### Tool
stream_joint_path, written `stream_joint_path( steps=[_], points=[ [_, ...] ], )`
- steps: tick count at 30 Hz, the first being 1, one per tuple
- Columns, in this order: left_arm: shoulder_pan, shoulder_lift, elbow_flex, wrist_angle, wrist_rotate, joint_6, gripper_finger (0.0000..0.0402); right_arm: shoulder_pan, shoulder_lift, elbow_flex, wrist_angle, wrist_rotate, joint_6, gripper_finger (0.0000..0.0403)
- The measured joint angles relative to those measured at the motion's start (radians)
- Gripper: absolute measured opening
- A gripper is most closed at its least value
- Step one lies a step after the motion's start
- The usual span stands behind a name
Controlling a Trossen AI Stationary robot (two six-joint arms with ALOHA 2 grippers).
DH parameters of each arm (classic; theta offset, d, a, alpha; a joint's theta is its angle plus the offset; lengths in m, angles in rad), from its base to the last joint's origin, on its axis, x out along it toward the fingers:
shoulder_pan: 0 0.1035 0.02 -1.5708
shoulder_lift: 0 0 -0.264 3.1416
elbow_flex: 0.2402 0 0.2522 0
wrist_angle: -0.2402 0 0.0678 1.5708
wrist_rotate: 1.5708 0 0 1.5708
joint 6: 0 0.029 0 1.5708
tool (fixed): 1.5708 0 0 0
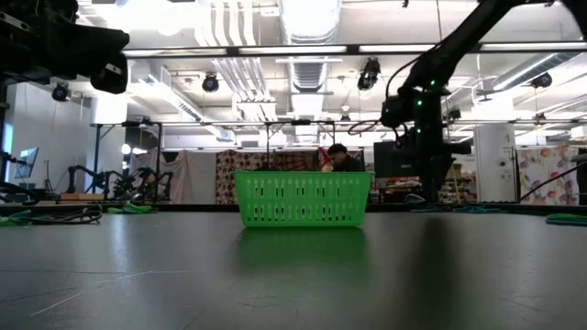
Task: Sort rubber bands into baskets
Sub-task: Put the violet rubber band into the green basket
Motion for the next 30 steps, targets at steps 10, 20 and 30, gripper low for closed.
stream_joint_path(
  steps=[10, 20, 30],
  points=[
    [0.000, 0.000, 0.000, 0.000, 0.000, 0.000, 0.0000, -0.099, 0.165, 0.133, -0.121, 0.015, -0.067, 0.0116],
    [0.000, 0.000, 0.000, 0.000, 0.000, 0.000, 0.0000, -0.121, 0.218, 0.127, -0.140, 0.014, -0.066, 0.0114],
    [0.000, 0.000, 0.000, 0.000, 0.000, 0.000, 0.0000, -0.120, 0.205, 0.127, -0.131, 0.014, -0.077, 0.0044]
  ],
)
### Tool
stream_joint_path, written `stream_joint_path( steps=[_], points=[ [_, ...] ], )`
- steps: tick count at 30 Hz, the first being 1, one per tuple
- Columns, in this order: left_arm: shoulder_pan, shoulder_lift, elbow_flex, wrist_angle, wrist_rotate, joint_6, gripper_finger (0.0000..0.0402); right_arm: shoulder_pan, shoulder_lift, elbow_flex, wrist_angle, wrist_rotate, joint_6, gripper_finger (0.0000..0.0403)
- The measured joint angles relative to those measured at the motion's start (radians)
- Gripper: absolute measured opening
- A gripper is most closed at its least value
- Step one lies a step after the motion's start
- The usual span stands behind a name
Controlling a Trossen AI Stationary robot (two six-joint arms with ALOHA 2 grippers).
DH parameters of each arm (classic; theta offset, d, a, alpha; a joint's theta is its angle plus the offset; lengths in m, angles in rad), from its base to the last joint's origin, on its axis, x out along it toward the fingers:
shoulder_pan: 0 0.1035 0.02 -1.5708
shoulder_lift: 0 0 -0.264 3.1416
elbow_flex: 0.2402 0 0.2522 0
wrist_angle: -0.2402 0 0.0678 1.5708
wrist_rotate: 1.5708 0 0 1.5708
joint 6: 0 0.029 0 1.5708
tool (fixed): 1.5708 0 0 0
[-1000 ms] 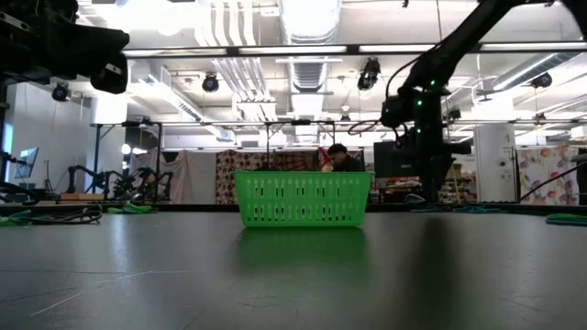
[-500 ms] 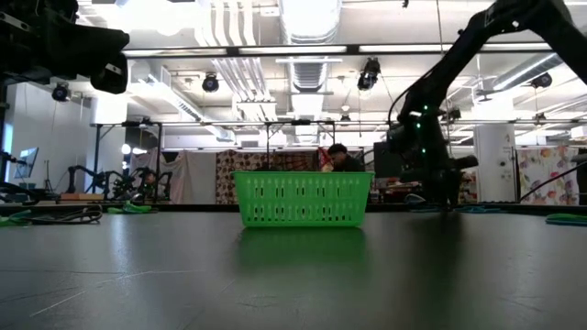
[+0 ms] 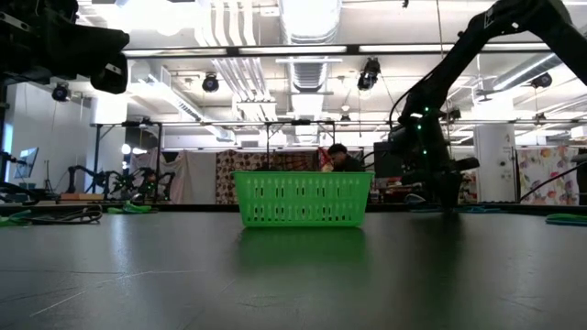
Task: Sort rubber bands into baskets
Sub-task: Put the violet rubber band into the green basket
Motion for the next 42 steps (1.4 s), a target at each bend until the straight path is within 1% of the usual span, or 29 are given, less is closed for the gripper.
stream_joint_path(
  steps=[3, 4, 8, 11, 15, 18, 20, 24, 30, 34, 38, 42],
  points=[
    [0.000, 0.000, 0.000, 0.000, 0.000, 0.000, 0.0000, -0.002, 0.001, 0.000, 0.004, 0.000, 0.000, 0.0016],
    [0.000, 0.000, 0.000, 0.000, 0.000, 0.000, 0.0000, -0.002, 0.001, 0.000, 0.005, 0.000, 0.000, 0.0013],
    [0.000, 0.000, 0.000, 0.000, 0.000, 0.000, 0.0000, -0.002, -0.002, 0.001, 0.005, 0.000, 0.001, 0.0009],
    [0.000, 0.000, 0.000, 0.000, 0.000, 0.000, 0.0000, 0.014, -0.030, 0.002, 0.006, 0.000, 0.001, 0.0009],
    [0.000, 0.000, 0.000, 0.000, 0.000, 0.000, 0.0000, 0.057, -0.085, 0.002, 0.005, -0.003, 0.005, 0.0009],
    [0.000, 0.000, 0.000, 0.000, 0.000, 0.000, 0.0000, 0.114, -0.140, 0.002, 0.004, -0.002, 0.027, 0.0009],
    [0.000, 0.000, 0.000, 0.000, 0.000, 0.000, 0.0000, 0.169, -0.178, -0.001, 0.004, -0.003, 0.044, 0.0009],
    [0.000, 0.000, 0.000, 0.000, 0.000, 0.000, 0.0000, 0.317, -0.251, -0.007, -0.001, -0.004, 0.081, 0.0009],
    [0.000, 0.000, 0.000, 0.000, 0.000, 0.000, 0.0000, 0.588, -0.345, -0.010, 0.000, -0.004, 0.169, 0.0009],
    [0.000, 0.000, 0.000, 0.000, 0.000, 0.000, 0.0000, 0.772, -0.385, -0.010, 0.014, -0.004, 0.240, 0.0009],
    [0.000, 0.000, 0.000, 0.000, 0.000, 0.000, 0.0000, 0.938, -0.412, -0.010, 0.094, -0.004, 0.273, 0.0009],
    [0.000, 0.000, 0.000, 0.000, 0.000, 0.000, 0.0000, 1.063, -0.426, -0.010, 0.207, -0.003, 0.282, 0.0009]
  ],
)
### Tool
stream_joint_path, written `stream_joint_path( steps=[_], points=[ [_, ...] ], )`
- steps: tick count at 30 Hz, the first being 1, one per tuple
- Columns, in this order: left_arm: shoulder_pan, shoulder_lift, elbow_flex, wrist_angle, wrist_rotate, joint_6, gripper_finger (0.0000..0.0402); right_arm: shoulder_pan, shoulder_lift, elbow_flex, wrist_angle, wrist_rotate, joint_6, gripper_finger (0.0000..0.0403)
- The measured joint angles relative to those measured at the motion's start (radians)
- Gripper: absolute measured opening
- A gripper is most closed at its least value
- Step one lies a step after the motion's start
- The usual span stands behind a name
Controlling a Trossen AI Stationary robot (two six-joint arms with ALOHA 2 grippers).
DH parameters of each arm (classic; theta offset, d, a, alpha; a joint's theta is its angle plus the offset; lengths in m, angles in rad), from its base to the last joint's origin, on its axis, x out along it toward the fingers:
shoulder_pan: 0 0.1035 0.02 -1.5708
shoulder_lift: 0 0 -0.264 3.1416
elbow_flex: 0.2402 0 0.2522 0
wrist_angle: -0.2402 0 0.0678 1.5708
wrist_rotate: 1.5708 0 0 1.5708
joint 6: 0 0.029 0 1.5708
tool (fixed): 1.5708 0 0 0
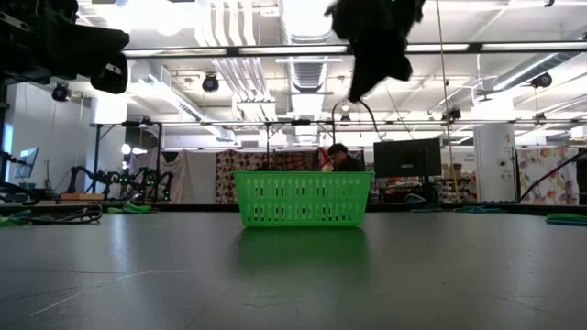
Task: Sort rubber bands into baskets
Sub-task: Put the violet rubber band into the green basket
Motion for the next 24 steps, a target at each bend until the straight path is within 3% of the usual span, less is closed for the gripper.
stream_joint_path(
  steps=[10, 24],
  points=[
    [0.000, 0.000, 0.000, 0.000, 0.000, 0.000, 0.0000, 0.135, 0.022, 0.003, 0.256, 0.001, -0.107, 0.0009],
    [0.000, 0.000, 0.000, 0.000, 0.000, 0.000, 0.0000, 0.138, 0.041, 0.003, 0.289, 0.011, -0.157, 0.0009]
  ],
)
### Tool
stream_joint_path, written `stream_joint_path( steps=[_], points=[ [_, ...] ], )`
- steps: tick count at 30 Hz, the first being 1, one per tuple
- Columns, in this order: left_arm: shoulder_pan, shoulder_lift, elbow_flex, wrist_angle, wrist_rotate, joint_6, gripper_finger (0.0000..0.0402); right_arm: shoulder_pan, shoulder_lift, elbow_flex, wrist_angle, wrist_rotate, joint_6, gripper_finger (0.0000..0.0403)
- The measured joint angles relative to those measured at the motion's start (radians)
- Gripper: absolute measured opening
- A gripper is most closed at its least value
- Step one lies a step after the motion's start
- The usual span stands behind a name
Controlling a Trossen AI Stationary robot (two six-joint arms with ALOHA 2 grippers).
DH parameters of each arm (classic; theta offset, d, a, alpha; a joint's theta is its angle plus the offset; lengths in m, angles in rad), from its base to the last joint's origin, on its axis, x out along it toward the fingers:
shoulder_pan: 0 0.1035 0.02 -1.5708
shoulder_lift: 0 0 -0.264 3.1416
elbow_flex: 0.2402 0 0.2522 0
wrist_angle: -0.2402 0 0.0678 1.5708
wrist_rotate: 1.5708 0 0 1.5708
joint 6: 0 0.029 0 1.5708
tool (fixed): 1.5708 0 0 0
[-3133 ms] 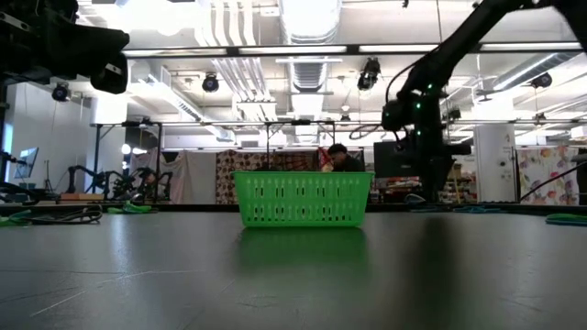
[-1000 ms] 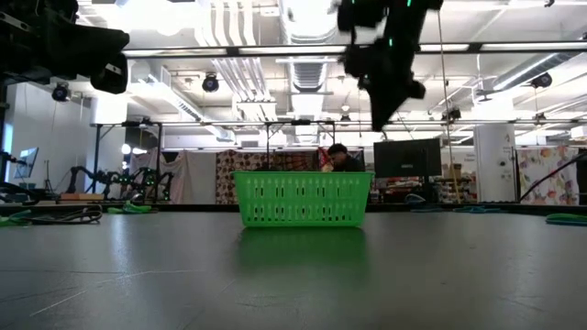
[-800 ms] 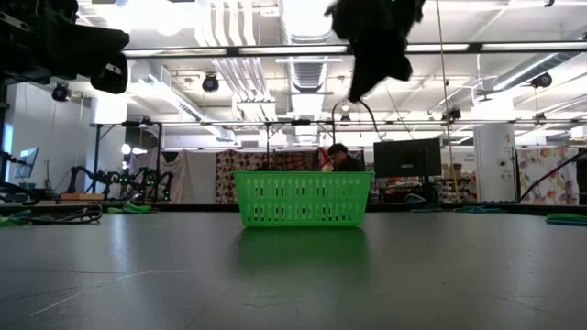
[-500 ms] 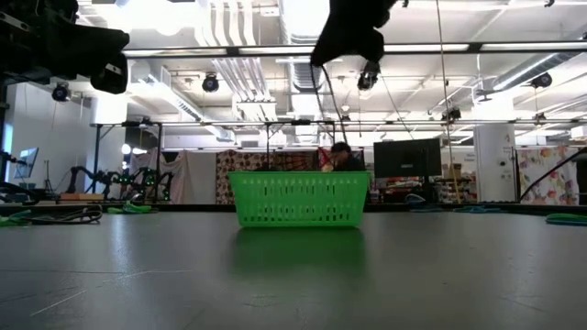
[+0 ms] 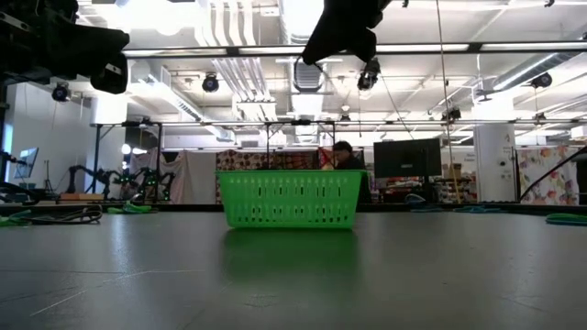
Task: Sort rubber bands into baskets
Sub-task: Put the violet rubber band into the green basket
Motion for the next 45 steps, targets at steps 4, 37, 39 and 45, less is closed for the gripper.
stream_joint_path(
  steps=[4, 37, 39, 45],
  points=[
    [0.000, 0.000, 0.000, 0.000, 0.000, 0.000, 0.0000, 0.005, 0.034, 0.000, 0.007, -0.001, 0.000, 0.0009],
    [0.000, 0.000, 0.000, 0.000, 0.000, 0.000, 0.0000, -0.012, 0.348, -0.001, 0.071, -0.060, -0.012, 0.0009],
    [0.000, 0.000, 0.000, 0.000, 0.000, 0.000, 0.0000, -0.018, 0.365, -0.001, 0.086, -0.059, -0.012, 0.0009],
    [0.000, 0.000, 0.000, 0.000, 0.000, 0.000, 0.0000, -0.022, 0.376, -0.001, 0.066, -0.061, -0.025, 0.0043]
  ],
)
